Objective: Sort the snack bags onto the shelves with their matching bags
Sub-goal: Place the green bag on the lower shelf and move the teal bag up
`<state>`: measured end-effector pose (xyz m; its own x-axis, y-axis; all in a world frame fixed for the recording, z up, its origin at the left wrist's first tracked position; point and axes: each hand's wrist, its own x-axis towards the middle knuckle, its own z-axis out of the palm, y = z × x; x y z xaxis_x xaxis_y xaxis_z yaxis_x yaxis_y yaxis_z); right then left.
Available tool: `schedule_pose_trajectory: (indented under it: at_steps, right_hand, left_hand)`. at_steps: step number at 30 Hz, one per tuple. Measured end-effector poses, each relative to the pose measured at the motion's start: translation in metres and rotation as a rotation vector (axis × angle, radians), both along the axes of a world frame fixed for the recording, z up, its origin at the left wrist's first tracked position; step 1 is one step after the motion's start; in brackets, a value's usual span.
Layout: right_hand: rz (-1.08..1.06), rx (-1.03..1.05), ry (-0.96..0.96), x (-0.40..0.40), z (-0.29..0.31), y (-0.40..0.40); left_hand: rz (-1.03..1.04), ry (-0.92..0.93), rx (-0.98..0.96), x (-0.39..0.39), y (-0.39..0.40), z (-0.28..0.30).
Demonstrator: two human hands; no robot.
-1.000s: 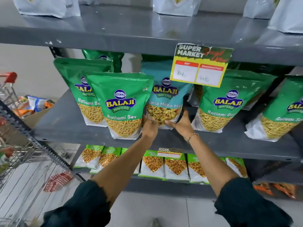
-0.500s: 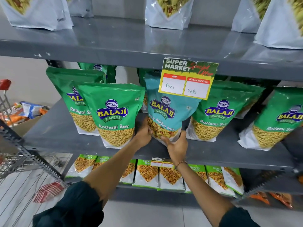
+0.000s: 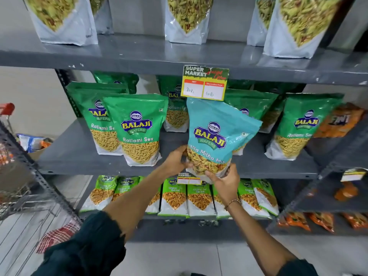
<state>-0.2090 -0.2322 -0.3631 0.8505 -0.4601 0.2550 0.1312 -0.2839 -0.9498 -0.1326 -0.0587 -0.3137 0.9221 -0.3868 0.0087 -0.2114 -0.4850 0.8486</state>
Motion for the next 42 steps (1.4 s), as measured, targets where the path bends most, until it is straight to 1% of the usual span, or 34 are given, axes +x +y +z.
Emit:
schedule_pose_trajectory:
  at_steps: [4, 6, 9, 12, 19, 23, 27, 31, 34, 37, 42]
  right_hand:
    - [0.077, 0.004, -0.053, -0.038, 0.015, -0.002]
    - [0.116, 0.010, -0.071, -0.052, 0.029, -0.003]
    - [0.158, -0.031, -0.122, -0.064, 0.062, 0.003]
    - [0.194, -0.049, -0.197, -0.066, 0.101, 0.012]
    - [0.301, -0.079, -0.358, -0.046, 0.215, 0.026]
    - [0.332, -0.118, -0.399, -0.019, 0.272, 0.028]
    - [0.342, -0.165, -0.427, 0.009, 0.317, 0.030]
    - [0.372, -0.187, -0.446, 0.038, 0.353, 0.033]
    - [0.408, -0.162, -0.411, 0.067, 0.369, 0.033]
    - [0.454, -0.128, -0.360, 0.097, 0.376, 0.032]
    - [0.471, -0.124, -0.281, 0.139, 0.373, 0.030]
  left_hand:
    - [-0.048, -0.073, -0.009, -0.034, 0.013, 0.017]
    - [-0.092, -0.077, -0.025, -0.049, 0.022, 0.030]
    - [-0.115, -0.041, -0.103, -0.066, 0.034, 0.059]
    - [-0.108, -0.078, -0.161, -0.074, 0.047, 0.096]
    - [-0.042, -0.336, -0.201, -0.070, 0.073, 0.201]
    - [-0.005, -0.409, -0.208, -0.057, 0.079, 0.254]
    - [0.032, -0.464, -0.209, -0.031, 0.086, 0.293]
    - [0.058, -0.464, -0.229, 0.000, 0.088, 0.319]
    - [0.105, -0.470, -0.249, 0.021, 0.083, 0.332]
    - [0.129, -0.443, -0.254, 0.046, 0.079, 0.335]
    - [0.145, -0.414, -0.238, 0.087, 0.074, 0.328]
